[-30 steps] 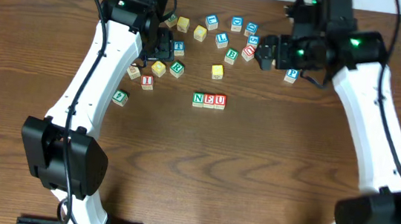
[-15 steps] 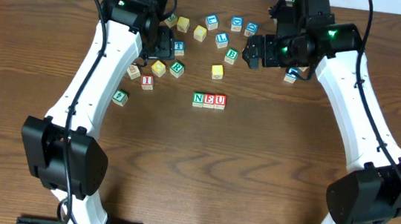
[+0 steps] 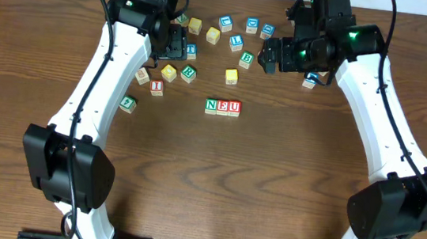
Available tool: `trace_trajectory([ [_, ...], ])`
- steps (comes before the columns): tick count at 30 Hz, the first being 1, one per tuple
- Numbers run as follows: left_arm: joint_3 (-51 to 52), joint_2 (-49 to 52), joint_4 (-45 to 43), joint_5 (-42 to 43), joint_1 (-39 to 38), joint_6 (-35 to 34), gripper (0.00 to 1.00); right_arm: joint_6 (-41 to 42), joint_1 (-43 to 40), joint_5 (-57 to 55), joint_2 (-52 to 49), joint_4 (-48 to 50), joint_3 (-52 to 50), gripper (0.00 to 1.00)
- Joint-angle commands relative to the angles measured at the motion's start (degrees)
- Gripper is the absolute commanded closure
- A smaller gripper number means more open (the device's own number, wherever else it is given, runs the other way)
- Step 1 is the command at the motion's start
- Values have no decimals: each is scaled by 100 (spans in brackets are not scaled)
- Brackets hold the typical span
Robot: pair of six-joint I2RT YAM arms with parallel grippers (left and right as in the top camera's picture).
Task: Spell out NEURIPS
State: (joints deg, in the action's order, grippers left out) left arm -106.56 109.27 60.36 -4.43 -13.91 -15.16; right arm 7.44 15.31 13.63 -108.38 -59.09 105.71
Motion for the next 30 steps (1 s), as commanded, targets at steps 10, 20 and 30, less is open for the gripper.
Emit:
trace_trajectory([
  [10, -15, -136, 13, -9, 24, 271, 23, 68, 55, 39, -50, -13, 50, 1],
  [20, -15, -136, 13, -7, 24, 400, 23, 70, 107, -2, -50, -9, 46, 1],
  [30, -15, -136, 15, -4, 24, 396, 23, 227, 98, -251, -50, -9, 46, 1],
])
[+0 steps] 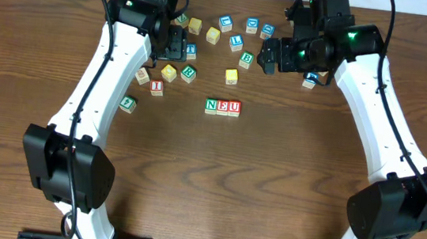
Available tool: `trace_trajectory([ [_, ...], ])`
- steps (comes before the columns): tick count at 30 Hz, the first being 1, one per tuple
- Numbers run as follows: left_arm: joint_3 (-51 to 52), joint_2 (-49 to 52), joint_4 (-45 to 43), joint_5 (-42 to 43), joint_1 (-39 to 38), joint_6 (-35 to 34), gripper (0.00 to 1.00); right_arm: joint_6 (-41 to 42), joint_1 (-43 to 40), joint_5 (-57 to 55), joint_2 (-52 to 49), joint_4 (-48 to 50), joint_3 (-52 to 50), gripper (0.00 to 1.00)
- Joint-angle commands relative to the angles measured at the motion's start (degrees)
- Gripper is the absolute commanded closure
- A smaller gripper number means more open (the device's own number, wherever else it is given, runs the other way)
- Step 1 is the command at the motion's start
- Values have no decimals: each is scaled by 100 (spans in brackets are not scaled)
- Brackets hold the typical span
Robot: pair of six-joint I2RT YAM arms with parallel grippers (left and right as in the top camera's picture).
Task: Spell out NEURIPS
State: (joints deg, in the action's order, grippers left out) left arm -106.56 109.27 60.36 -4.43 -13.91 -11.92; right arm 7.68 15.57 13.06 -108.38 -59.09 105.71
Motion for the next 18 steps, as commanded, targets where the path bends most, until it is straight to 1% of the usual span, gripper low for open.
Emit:
trace_trajectory([
  [1, -15, -136, 15, -4, 24, 72, 23, 271, 70, -260, -50, -9, 46, 1],
  [6, -15, -136, 15, -7, 24, 72, 23, 479, 70, -472, -50, 2, 46, 1],
  [14, -15, -120, 13, -4, 24, 68, 22, 791, 76, -553, -50, 151, 44, 5],
  [18, -15, -79, 15, -4, 24, -170, 22, 968, 76, -769, -50, 146, 42, 6],
])
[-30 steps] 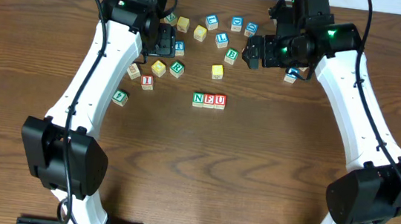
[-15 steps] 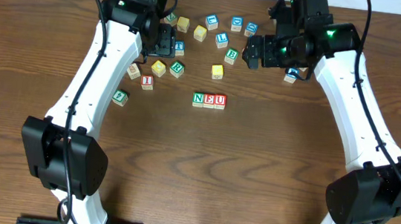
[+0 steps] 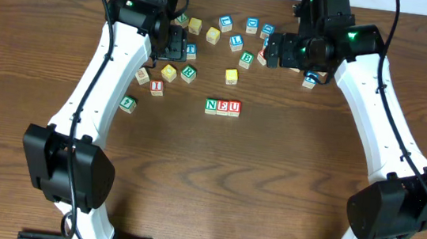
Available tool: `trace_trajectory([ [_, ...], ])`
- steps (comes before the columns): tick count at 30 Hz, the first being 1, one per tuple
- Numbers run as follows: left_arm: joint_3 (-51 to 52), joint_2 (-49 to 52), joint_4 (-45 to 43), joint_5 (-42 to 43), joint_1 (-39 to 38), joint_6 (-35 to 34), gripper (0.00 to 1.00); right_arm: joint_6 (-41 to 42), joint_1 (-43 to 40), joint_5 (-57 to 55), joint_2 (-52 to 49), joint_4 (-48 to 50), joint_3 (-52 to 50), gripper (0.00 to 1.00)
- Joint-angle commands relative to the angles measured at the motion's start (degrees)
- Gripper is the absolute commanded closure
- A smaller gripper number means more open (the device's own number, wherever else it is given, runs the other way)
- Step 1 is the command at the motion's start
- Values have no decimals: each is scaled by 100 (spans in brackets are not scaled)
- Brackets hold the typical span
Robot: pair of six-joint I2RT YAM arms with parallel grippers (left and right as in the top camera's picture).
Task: Spell out NEURIPS
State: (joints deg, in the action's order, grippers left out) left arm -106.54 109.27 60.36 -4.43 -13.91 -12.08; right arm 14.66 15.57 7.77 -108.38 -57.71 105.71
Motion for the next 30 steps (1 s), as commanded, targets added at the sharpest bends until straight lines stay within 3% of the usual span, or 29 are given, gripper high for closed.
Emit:
trace_trajectory([
  [1, -17, -61, 13, -4, 24, -210, 22, 282, 76, -260, -50, 13, 37, 6],
  [30, -17, 197, -225, -4, 24, -216, 23, 1019, 39, -979, -50, -59, 28, 9],
])
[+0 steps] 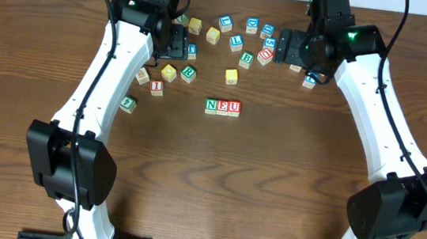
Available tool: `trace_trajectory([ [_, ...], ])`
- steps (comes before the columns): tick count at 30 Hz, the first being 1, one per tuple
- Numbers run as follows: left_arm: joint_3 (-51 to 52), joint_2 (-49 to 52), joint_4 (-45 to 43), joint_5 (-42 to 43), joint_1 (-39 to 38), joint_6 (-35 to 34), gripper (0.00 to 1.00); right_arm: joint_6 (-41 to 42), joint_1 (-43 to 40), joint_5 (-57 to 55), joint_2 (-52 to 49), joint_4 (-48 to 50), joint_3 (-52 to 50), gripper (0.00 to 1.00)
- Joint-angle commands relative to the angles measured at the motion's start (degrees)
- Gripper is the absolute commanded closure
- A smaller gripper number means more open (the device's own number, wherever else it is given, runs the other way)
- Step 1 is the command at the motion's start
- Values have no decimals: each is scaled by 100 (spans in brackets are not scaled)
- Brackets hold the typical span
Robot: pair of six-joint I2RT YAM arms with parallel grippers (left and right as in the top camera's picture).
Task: Spell out NEURIPS
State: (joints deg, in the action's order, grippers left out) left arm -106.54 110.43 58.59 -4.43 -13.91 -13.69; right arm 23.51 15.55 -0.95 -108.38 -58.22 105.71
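Note:
Three blocks reading N, E and U lie in a row at mid-table. Loose letter blocks lie behind them, among them a green R block and a red I block. My right gripper points left at the back right with its fingers apart. Just off its tips lies a tilted red block, untouched. My left gripper hangs at the back left beside a blue block, and the arm hides its jaws.
More loose blocks: a yellow one, a green B, a blue L, several blue ones along the back, a green one at the left and a blue one under the right arm.
My right gripper has drawn back to the right. The red block that showed at its fingertips now lies uncovered on the table, with a blue block behind it. The left arm has not moved.
My right gripper first covered the spot right of the green B block and stayed there a second later. Then it stood further back with a red block showing at its tips. Now it is off to the right of that block. N, E, U and the left arm never moved.

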Motion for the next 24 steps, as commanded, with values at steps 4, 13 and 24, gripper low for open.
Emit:
trace_trajectory([
  [4, -17, 81, -258, -4, 22, -55, 23, 133, 39, -109, -50, -15, 28, 9],
  [13, -17, 164, -603, 387, 17, 363, 23, 133, 42, -109, -52, -116, 24, 8],
  [24, -17, 1038, -634, 1381, 17, 2085, 24, 131, 42, -181, -50, -140, 22, 7],
])
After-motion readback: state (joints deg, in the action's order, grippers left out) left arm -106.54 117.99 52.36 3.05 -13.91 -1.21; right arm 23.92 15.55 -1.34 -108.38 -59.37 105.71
